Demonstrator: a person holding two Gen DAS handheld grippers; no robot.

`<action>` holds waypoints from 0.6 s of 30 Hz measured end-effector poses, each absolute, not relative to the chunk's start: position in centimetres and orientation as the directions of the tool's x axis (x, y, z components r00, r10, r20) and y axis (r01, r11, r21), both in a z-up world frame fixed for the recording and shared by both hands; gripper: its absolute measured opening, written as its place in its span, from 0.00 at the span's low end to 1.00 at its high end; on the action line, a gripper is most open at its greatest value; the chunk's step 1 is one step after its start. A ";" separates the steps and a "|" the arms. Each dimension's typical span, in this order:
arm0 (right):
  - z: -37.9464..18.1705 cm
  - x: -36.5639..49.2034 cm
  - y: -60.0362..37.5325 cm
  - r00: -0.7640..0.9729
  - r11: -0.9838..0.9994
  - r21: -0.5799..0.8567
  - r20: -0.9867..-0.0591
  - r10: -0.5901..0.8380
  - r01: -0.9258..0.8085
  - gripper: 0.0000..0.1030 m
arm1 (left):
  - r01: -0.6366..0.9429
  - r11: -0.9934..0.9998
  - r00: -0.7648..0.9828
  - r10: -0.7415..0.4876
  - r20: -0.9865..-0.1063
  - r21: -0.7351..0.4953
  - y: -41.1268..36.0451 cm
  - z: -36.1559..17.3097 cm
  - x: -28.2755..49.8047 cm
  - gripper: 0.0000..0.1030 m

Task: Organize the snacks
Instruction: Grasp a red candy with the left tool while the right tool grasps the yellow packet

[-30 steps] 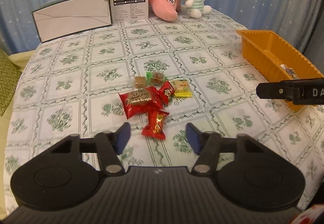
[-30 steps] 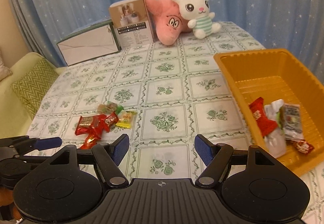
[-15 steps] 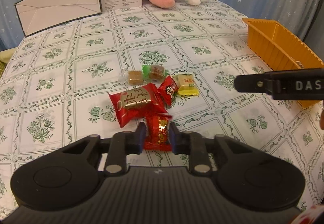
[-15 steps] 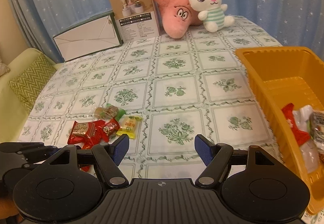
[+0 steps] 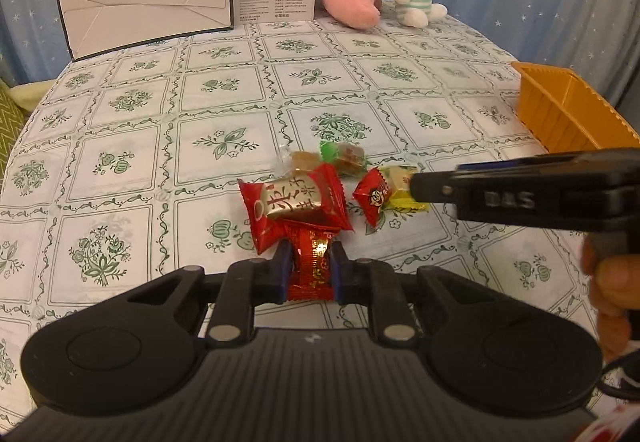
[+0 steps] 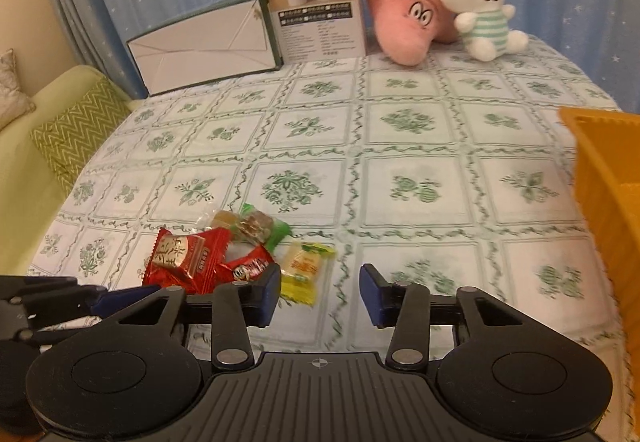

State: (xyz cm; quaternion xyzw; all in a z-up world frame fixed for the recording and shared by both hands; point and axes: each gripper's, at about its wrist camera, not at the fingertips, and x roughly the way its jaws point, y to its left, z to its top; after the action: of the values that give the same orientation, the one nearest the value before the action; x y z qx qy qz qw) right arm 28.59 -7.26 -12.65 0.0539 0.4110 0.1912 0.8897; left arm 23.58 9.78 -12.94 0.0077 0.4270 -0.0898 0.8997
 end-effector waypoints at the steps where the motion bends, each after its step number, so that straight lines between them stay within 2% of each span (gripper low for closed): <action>1: -12.8 28.8 -7.0 0.587 0.921 0.251 -0.712 0.384 -0.299 0.42 | 0.171 0.984 0.620 -0.153 -0.770 -0.058 9.7 -12.9 23.6 0.17; 10: -13.5 30.2 -4.8 0.591 0.929 0.163 -0.732 0.340 -0.333 0.40 | 0.184 0.982 0.615 -0.141 -0.776 -0.032 9.5 -13.2 23.6 0.20; 12: -13.6 30.1 -4.5 0.594 0.925 0.138 -0.730 0.337 -0.355 0.39 | 0.181 0.983 0.615 -0.132 -0.777 -0.023 9.5 -13.3 23.6 0.23; 18: -13.4 29.7 -5.3 0.584 0.916 0.169 -0.725 0.366 -0.365 0.27 | 0.179 0.984 0.622 -0.127 -0.773 -0.017 9.6 -13.3 23.6 0.26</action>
State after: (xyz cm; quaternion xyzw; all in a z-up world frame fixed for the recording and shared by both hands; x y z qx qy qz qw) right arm 29.70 -5.34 -13.41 0.0007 0.4074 0.2055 0.8898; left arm 23.63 9.61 -13.31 0.0307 0.4264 -0.0851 0.9000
